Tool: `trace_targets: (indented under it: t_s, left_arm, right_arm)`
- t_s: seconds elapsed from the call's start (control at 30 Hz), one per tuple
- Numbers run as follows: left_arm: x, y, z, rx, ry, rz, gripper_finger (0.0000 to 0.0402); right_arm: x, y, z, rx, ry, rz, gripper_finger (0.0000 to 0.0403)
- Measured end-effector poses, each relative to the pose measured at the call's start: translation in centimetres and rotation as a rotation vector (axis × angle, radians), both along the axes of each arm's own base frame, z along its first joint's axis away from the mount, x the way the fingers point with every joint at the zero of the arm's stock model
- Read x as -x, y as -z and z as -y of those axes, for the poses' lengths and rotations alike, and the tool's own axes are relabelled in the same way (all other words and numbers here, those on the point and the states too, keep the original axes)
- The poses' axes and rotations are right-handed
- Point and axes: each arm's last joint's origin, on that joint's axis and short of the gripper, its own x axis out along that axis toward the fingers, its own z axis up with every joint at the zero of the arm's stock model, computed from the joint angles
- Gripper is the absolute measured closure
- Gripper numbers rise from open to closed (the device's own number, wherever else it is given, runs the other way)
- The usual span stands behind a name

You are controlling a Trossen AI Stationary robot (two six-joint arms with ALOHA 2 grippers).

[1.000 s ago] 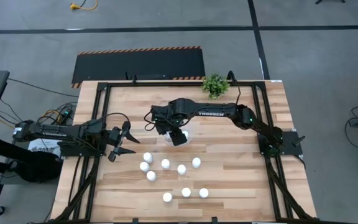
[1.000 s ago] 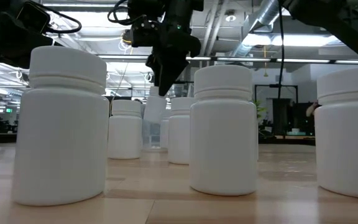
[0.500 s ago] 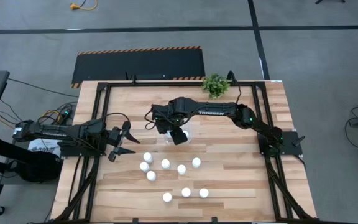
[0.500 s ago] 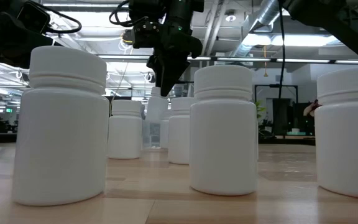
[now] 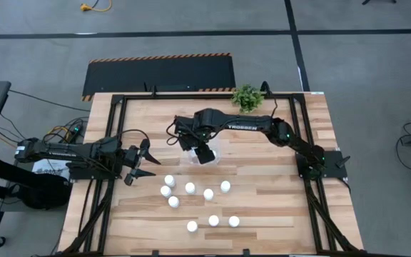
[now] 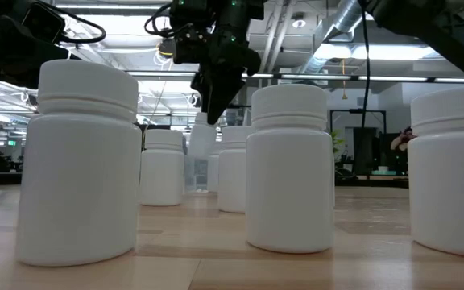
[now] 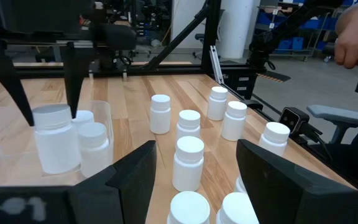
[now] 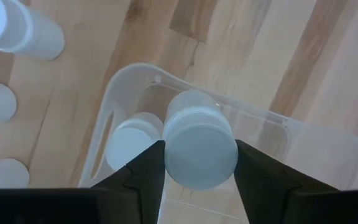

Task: Pick and place pill bottles into a basket
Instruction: Put the pill bottles into the container

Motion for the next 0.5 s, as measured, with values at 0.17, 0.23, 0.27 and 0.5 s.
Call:
trace_targets:
  t_s: [0.17,0.23,0.27,0.5]
  left_arm:
    - [0.0,0.0,0.0,0.0,0.0,0.0,0.0191]
    - [0.0,0.0,0.0,0.0,0.0,0.0,0.0191]
    - [0.0,0.0,0.0,0.0,0.0,0.0,0.0191]
    - [0.0,0.0,0.0,0.0,0.0,0.0,0.0191]
  right_arm:
    - [0.0,0.0,0.4,-0.008,0.006,0.001,0.0245]
    - [0.0,0.0,0.4,-0.009,0.006,0.001,0.024]
    - [0.0,0.1,0.4,-0.009,0.007,0.003,0.0236]
    - [0.1,1.6,0.4,-0.011,0.0,-0.028,0.0238]
